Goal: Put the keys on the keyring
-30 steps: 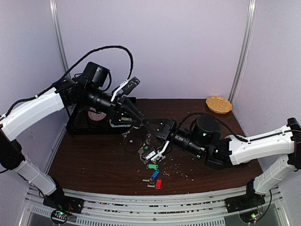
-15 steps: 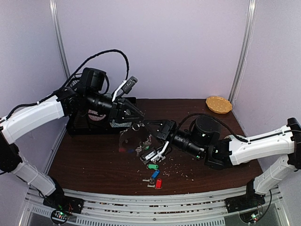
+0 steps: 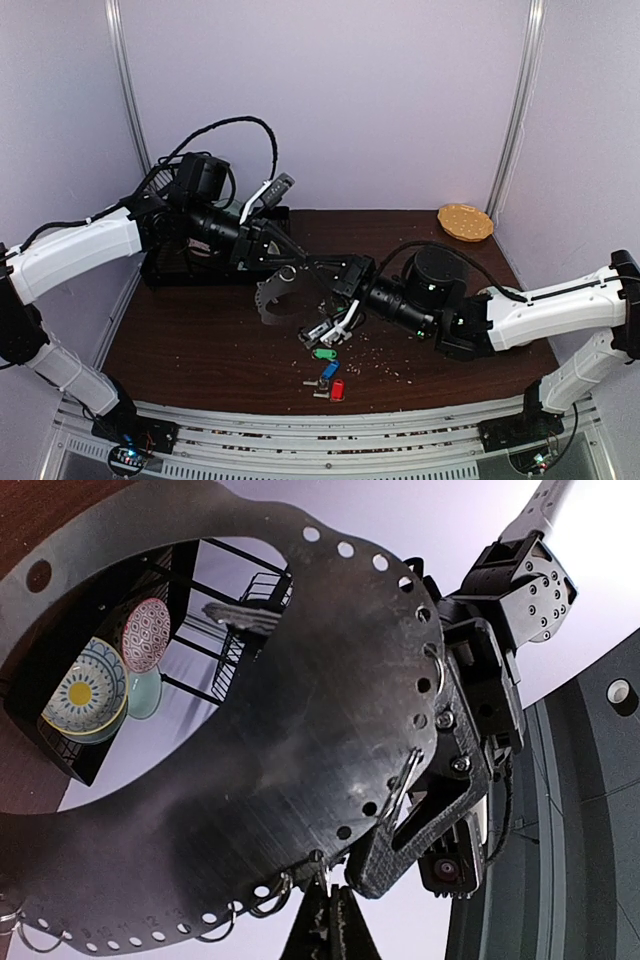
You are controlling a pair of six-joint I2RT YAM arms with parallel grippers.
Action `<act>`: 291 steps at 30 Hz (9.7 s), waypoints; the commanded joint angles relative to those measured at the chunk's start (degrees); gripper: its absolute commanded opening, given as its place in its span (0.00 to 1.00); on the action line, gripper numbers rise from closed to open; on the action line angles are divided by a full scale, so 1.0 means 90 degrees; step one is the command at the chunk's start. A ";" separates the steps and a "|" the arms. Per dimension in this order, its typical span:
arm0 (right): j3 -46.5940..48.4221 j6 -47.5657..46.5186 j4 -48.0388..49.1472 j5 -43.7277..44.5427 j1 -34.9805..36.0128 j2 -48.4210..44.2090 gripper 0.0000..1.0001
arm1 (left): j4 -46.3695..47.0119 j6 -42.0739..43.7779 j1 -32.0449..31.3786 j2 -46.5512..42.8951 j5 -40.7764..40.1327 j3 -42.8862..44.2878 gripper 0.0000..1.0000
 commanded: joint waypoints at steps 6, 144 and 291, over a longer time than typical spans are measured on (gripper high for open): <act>0.0032 0.0116 0.0473 0.0137 0.0029 -0.0109 0.00 | 0.0208 0.0219 0.0042 -0.0082 0.0473 -0.0068 0.05; 0.0657 1.3066 0.0477 -0.4669 -0.1233 0.0038 0.00 | 0.4385 0.2268 -0.1365 -0.2573 -0.3228 -0.2942 0.26; -0.1113 1.5440 -0.4792 -0.2393 -0.2260 -0.0122 0.34 | 0.0057 0.0902 -0.1823 0.2611 -0.4835 -0.0725 0.37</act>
